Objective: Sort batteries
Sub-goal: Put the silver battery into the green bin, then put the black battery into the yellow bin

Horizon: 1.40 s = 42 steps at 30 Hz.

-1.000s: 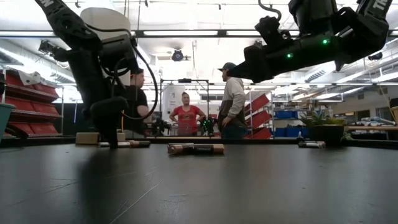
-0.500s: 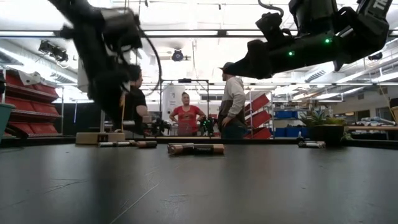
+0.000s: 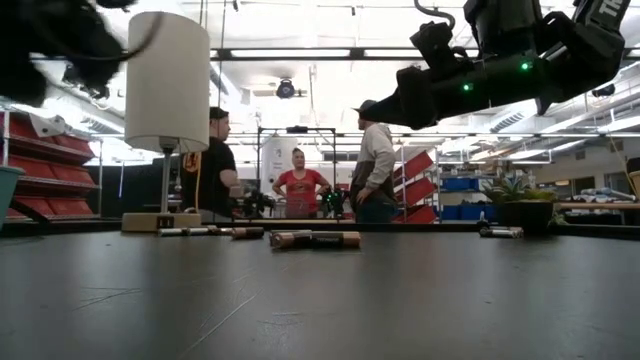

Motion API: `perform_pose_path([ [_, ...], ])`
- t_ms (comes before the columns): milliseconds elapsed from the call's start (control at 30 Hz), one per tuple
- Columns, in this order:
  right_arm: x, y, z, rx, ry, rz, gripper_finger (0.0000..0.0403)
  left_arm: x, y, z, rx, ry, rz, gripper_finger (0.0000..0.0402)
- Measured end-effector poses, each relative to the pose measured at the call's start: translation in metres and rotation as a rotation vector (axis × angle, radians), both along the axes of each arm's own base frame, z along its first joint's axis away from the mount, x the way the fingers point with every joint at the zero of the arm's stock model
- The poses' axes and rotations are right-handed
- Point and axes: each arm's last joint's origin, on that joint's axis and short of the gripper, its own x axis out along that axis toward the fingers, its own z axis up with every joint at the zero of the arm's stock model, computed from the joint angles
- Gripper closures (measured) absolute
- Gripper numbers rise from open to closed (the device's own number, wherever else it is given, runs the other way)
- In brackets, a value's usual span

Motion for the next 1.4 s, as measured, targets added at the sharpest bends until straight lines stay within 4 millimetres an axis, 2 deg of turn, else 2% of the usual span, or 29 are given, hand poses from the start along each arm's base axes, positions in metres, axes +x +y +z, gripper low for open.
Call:
perform_pose_path([
  [133, 0.000, 0.000, 0.002, -0.002, -0.017, 0.000, 0.0353, -0.010, -0.013, -0.018, 0.015, 0.097, 0.000, 0.0374],
  [367, 0.000, 0.000, 0.002, 0.000, -0.021, 0.000, 0.0352, -0.004, -0.028, -0.052, -0.017, -0.014, -0.035, 0.0398],
  [533, 0.000, 0.000, 0.003, 0.000, -0.026, 0.000, 0.0357, -0.005, -0.030, -0.063, 0.030, 0.019, -0.058, 0.0396],
  [767, 0.000, 0.000, 0.003, 0.001, -0.027, 0.001, 0.0355, 0.003, -0.032, -0.056, 0.030, -0.052, -0.046, 0.0347],
  [933, 0.000, 0.000, 0.002, 0.003, -0.025, 0.001, 0.0358, 0.007, -0.035, -0.047, -0.014, -0.067, -0.053, 0.0344],
  [1067, 0.000, 0.000, 0.002, 0.007, -0.026, 0.002, 0.0359, 0.018, -0.035, -0.025, -0.020, -0.158, -0.063, 0.0347],
  [1233, 0.000, 0.000, 0.002, 0.011, -0.027, 0.002, 0.0354, 0.033, -0.023, -0.003, 0.174, -0.363, -0.083, 0.0348],
  [1400, 0.000, 0.000, 0.002, 0.019, -0.031, 0.001, 0.0354, 0.041, -0.001, 0.001, 0.557, -0.475, -0.109, 0.0348],
])
